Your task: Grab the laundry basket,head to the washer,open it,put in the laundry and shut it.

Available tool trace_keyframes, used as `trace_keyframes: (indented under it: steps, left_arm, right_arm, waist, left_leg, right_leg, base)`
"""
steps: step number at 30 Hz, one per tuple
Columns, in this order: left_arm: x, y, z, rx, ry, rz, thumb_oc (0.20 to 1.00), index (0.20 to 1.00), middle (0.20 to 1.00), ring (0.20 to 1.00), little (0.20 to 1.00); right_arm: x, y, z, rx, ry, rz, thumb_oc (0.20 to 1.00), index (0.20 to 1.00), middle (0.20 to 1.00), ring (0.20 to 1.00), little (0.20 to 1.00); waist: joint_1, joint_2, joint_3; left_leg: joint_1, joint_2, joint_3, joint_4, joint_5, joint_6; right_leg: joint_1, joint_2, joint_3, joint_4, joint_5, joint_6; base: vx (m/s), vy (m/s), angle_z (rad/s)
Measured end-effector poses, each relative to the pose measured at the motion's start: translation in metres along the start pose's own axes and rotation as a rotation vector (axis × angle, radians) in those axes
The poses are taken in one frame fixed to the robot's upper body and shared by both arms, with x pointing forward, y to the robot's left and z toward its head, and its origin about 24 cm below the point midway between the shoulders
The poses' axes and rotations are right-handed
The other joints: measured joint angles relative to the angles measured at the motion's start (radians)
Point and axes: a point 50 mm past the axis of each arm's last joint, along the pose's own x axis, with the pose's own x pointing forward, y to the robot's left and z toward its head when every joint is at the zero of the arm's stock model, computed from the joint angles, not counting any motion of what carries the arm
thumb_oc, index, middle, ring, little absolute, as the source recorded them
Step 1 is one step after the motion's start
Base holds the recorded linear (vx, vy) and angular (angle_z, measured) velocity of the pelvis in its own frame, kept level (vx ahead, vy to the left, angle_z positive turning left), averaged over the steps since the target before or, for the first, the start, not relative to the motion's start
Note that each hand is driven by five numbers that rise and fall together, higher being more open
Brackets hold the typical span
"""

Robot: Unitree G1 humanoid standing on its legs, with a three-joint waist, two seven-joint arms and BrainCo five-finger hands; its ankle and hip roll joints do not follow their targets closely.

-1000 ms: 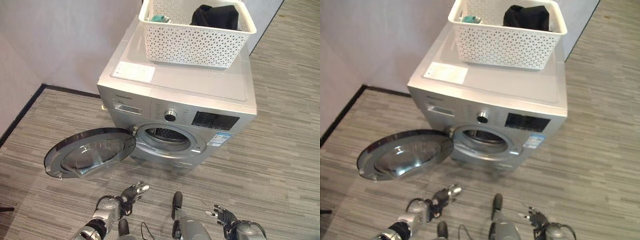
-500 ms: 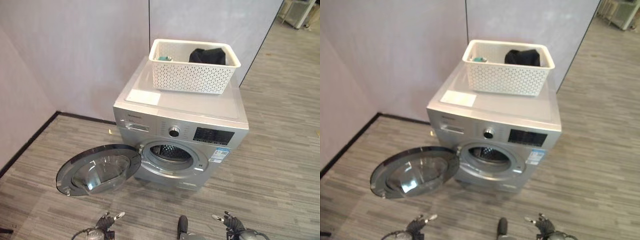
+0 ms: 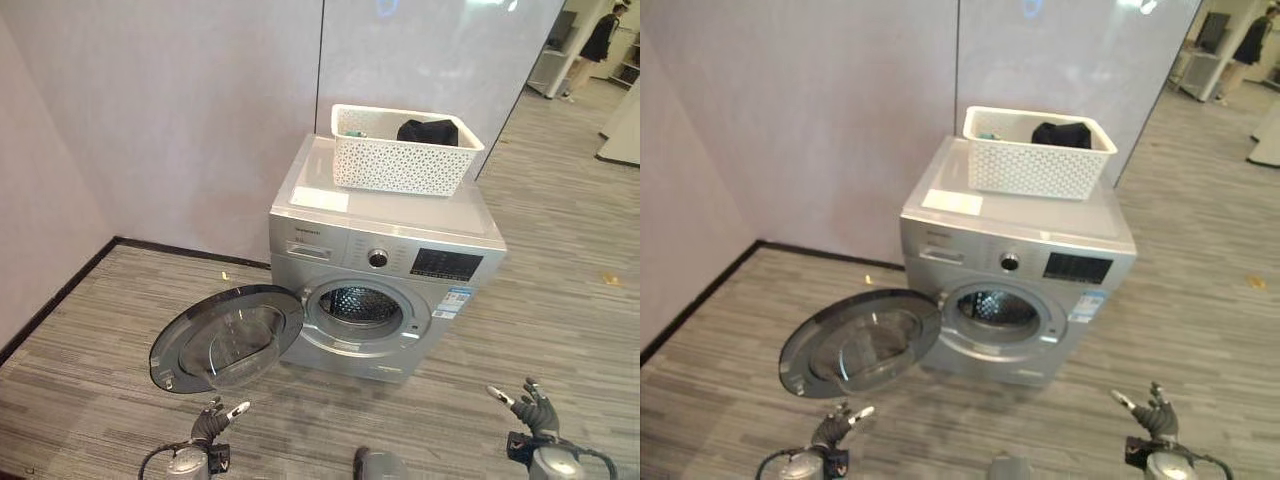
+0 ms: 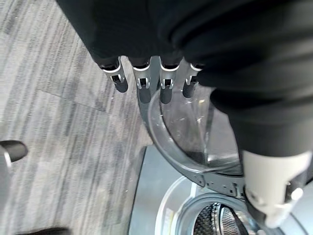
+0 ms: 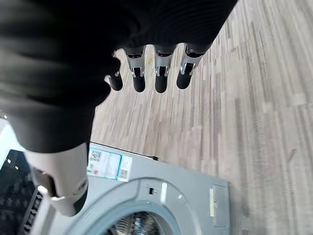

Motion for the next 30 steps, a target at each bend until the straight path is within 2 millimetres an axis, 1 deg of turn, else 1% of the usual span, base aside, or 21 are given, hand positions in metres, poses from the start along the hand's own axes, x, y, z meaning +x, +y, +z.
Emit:
trace_keyframes:
  steps: [1, 2, 4, 5, 7, 8, 10, 11, 13, 14, 15, 16, 18, 19, 20, 21, 22, 24, 25, 27, 30]
  left_arm:
    - [0.002, -0.007, 0.003, 0.018, -0.006, -0.027, 1.000, 1.000, 1.000, 1.000, 1.000]
    - [0.002, -0.009, 0.004, 0.016, -0.007, -0.030, 1.000, 1.000, 1.000, 1.000, 1.000]
    - [0.002, -0.011, 0.003, 0.015, -0.007, -0.036, 1.000, 1.000, 1.000, 1.000, 1.000]
    - [0.002, -0.013, 0.004, 0.009, -0.008, -0.040, 1.000, 1.000, 1.000, 1.000, 1.000]
    - [0.002, -0.012, 0.004, -0.009, -0.008, -0.035, 1.000, 1.000, 1.000, 1.000, 1.000]
    - [0.000, -0.006, -0.003, -0.022, 0.016, -0.015, 1.000, 1.000, 1.000, 1.000, 1.000]
    - [-0.002, -0.013, -0.011, -0.022, 0.040, -0.034, 1.000, 1.000, 1.000, 1.000, 1.000]
    - [-0.003, -0.016, -0.013, -0.051, 0.042, -0.032, 1.000, 1.000, 1.000, 1.000, 1.000]
    - [-0.002, -0.015, -0.011, -0.052, 0.035, -0.031, 1.000, 1.000, 1.000, 1.000, 1.000]
    - [-0.001, -0.017, -0.007, -0.054, 0.020, -0.036, 1.000, 1.000, 1.000, 1.000, 1.000]
    - [0.001, -0.019, -0.004, -0.059, 0.018, -0.036, 1.000, 1.000, 1.000, 1.000, 1.000]
    - [0.004, -0.021, 0.003, -0.059, 0.003, -0.038, 1.000, 1.000, 1.000, 1.000, 1.000]
    - [0.004, -0.021, 0.001, -0.061, 0.008, -0.037, 1.000, 1.000, 1.000, 1.000, 1.000]
    - [0.003, -0.021, -0.001, -0.064, 0.013, -0.037, 1.000, 1.000, 1.000, 1.000, 1.000]
    - [0.003, -0.021, 0.001, -0.063, 0.010, -0.031, 1.000, 1.000, 1.000, 1.000, 1.000]
    - [0.004, -0.019, 0.002, -0.076, 0.011, -0.017, 1.000, 1.000, 1.000, 1.000, 1.000]
    - [0.004, -0.016, 0.001, -0.082, 0.015, -0.008, 1.000, 1.000, 1.000, 1.000, 1.000]
    - [0.005, -0.019, 0.005, -0.080, 0.005, -0.016, 1.000, 1.000, 1.000, 1.000, 1.000]
    - [0.005, -0.021, 0.008, -0.081, -0.005, -0.021, 1.000, 1.000, 1.000, 1.000, 1.000]
    - [0.006, -0.025, 0.014, -0.079, -0.027, -0.038, 1.000, 1.000, 1.000, 1.000, 1.000]
    - [0.005, -0.025, 0.012, -0.081, -0.025, -0.040, 1.000, 1.000, 1.000, 1.000, 1.000]
  right_arm:
    - [-0.001, 0.010, -0.001, -0.022, 0.005, 0.039, 1.000, 1.000, 1.000, 1.000, 1.000]
    - [-0.001, 0.015, -0.003, -0.034, 0.016, 0.057, 1.000, 1.000, 1.000, 1.000, 1.000]
    - [-0.002, 0.024, -0.009, -0.070, 0.040, 0.094, 1.000, 1.000, 1.000, 1.000, 1.000]
    - [-0.006, 0.031, -0.021, -0.112, 0.085, 0.133, 1.000, 1.000, 1.000, 1.000, 1.000]
    - [-0.008, 0.035, -0.029, -0.114, 0.127, 0.153, 1.000, 1.000, 1.000, 1.000, 1.000]
    - [-0.005, 0.038, -0.028, -0.112, 0.132, 0.161, 1.000, 1.000, 1.000, 1.000, 1.000]
    - [-0.001, 0.034, -0.023, -0.116, 0.123, 0.155, 1.000, 1.000, 1.000, 1.000, 1.000]
    - [0.008, 0.029, -0.004, -0.112, 0.063, 0.140, 1.000, 1.000, 1.000, 1.000, 1.000]
    - [0.012, 0.025, 0.008, -0.095, 0.024, 0.118, 1.000, 1.000, 1.000, 1.000, 1.000]
    - [0.017, 0.021, 0.020, -0.073, -0.016, 0.098, 1.000, 1.000, 1.000, 1.000, 1.000]
    - [0.018, 0.015, 0.021, -0.032, -0.020, 0.061, 1.000, 1.000, 1.000, 1.000, 1.000]
    - [0.018, 0.005, 0.018, 0.015, -0.006, -0.007, 1.000, 1.000, 1.000, 1.000, 1.000]
    - [0.018, -0.004, 0.013, 0.051, 0.017, -0.077, 1.000, 1.000, 1.000, 1.000, 1.000]
    - [0.018, -0.009, 0.012, 0.056, 0.021, -0.107, 1.000, 1.000, 1.000, 1.000, 1.000]
    - [0.019, -0.012, 0.009, 0.064, 0.037, -0.145, 1.000, 1.000, 1.000, 1.000, 1.000]
    - [0.018, -0.012, 0.005, 0.081, 0.056, -0.165, 1.000, 1.000, 1.000, 1.000, 1.000]
    - [0.017, -0.009, 0.002, 0.110, 0.069, -0.180, 1.000, 1.000, 1.000, 1.000, 1.000]
    - [0.017, -0.011, 0.002, 0.122, 0.067, -0.206, 1.000, 1.000, 1.000, 1.000, 1.000]
    - [0.018, -0.012, 0.005, 0.131, 0.060, -0.214, 1.000, 1.000, 1.000, 1.000, 1.000]
    - [0.017, -0.024, 0.007, 0.224, 0.054, -0.288, 1.000, 1.000, 1.000, 1.000, 1.000]
    - [0.014, -0.049, 0.020, 0.252, -0.014, -0.377, 1.000, 1.000, 1.000, 1.000, 1.000]
  waist:
    - [-0.006, 0.012, 0.017]
    - [-0.013, 0.017, 0.022]
    - [-0.010, 0.010, 0.034]
    - [-0.008, -0.003, 0.031]
    - [-0.011, -0.023, 0.017]
    - [-0.004, -0.035, 0.007]
    - [-0.003, 0.009, -0.007]
    - [-0.007, 0.058, -0.018]
    - [-0.012, 0.052, -0.016]
    - [-0.010, 0.060, -0.020]
    - [-0.014, 0.062, -0.024]
    - [-0.020, 0.048, -0.026]
    - [-0.008, 0.037, -0.027]
    - [0.010, 0.038, -0.028]
    - [0.026, 0.023, -0.020]
    - [0.033, 0.001, -0.010]
    - [0.028, -0.018, -0.007]
    - [0.024, -0.034, -0.001]
    - [0.030, -0.024, 0.005]
    - [0.026, 0.013, 0.009]
    - [0.011, 0.057, 0.006]
  left_leg:
    - [0.008, -0.002, -0.015, -0.001, 0.001, -0.002]
    - [0.016, -0.007, -0.017, -0.006, 0.001, -0.004]
    - [0.050, -0.013, -0.019, -0.024, 0.001, -0.014]
    - [0.073, -0.019, -0.046, -0.051, -0.009, -0.032]
    - [0.094, -0.018, -0.072, -0.074, -0.003, -0.051]
    - [0.128, 0.004, -0.084, -0.097, -0.014, -0.091]
    - [0.165, 0.073, -0.098, -0.133, -0.011, -0.120]
    - [0.215, 0.139, -0.099, -0.187, 0.009, -0.156]
    - [0.227, 0.166, -0.104, -0.178, 0.027, -0.181]
    - [0.215, 0.177, -0.109, -0.178, 0.062, -0.192]
    - [0.195, 0.185, -0.124, -0.155, 0.064, -0.197]
    - [0.156, 0.193, -0.147, -0.082, 0.068, -0.209]
    - [0.110, 0.203, -0.183, 0.014, 0.091, -0.230]
    - [0.080, 0.196, -0.209, 0.074, 0.116, -0.240]
    - [-0.010, 0.192, -0.261, 0.227, 0.180, -0.256]
    - [-0.051, 0.195, -0.257, 0.290, 0.231, -0.252]
    - [-0.050, 0.206, -0.213, 0.248, 0.189, -0.228]
    - [-0.041, 0.222, -0.153, 0.049, 0.180, -0.216]
    - [-0.036, 0.224, -0.131, -0.054, 0.179, -0.217]
    - [0.020, 0.231, -0.042, -0.394, 0.219, -0.228]
    - [0.078, 0.230, -0.044, -0.414, 0.254, -0.232]
  right_leg:
    - [0.008, -0.018, 0.012, -0.125, 0.016, 0.013]
    - [0.007, -0.031, 0.012, -0.150, 0.019, 0.014]
    - [0.007, -0.045, 0.008, -0.148, 0.042, 0.010]
    - [0.028, -0.043, 0.019, -0.116, 0.043, 0.010]
    - [0.038, -0.026, 0.041, -0.055, 0.043, 0.009]
    - [0.069, -0.006, 0.032, -0.052, 0.094, 0.000]
    - [0.082, 0.066, 0.004, -0.017, 0.070, -0.041]
    - [0.092, 0.131, -0.020, 0.016, 0.038, -0.082]
    - [0.103, 0.154, -0.027, 0.027, 0.021, -0.109]
    - [0.103, 0.166, -0.042, 0.038, -0.011, -0.115]
    - [0.105, 0.177, -0.050, 0.034, -0.034, -0.112]
    - [0.115, 0.172, -0.065, 0.010, -0.036, -0.118]
    - [0.143, 0.184, -0.078, -0.013, -0.040, -0.145]
    - [0.148, 0.205, -0.077, -0.013, -0.049, -0.160]
    - [0.163, 0.211, -0.077, -0.031, -0.045, -0.181]
    - [0.191, 0.204, -0.080, -0.065, -0.034, -0.204]
    - [0.217, 0.200, -0.095, -0.100, -0.026, -0.209]
    - [0.216, 0.199, -0.112, -0.113, -0.031, -0.217]
    - [0.218, 0.204, -0.105, -0.113, -0.029, -0.217]
    - [0.233, 0.227, -0.105, -0.166, -0.009, -0.179]
    - [0.279, 0.246, -0.092, -0.196, -0.007, -0.183]
  base:
    - [0.22, -0.207, 0.20]
    - [0.21, -0.201, 0.18]
    - [0.23, -0.236, 0.17]
    - [0.25, -0.256, 0.44]
    - [0.22, -0.226, 0.47]
    - [0.28, -0.286, 0.16]
    - [0.23, -0.272, -0.06]
    - [0.11, -0.163, -0.18]
    - [0.13, -0.268, -0.12]
    - [0.14, -0.306, 0.13]
    - [0.09, -0.246, 0.33]
    - [0.04, -0.169, 0.40]
    - [0.03, -0.225, 0.21]
    - [0.03, -0.132, -0.05]
    - [0.04, -0.055, -0.05]
    - [0.06, 0.018, 0.13]
    - [0.03, 0.026, 0.30]
    - [0.06, 0.129, 0.22]
    - [0.09, 0.192, 0.09]
    - [0.10, 0.173, -0.04]
    - [0.11, 0.152, -0.25]
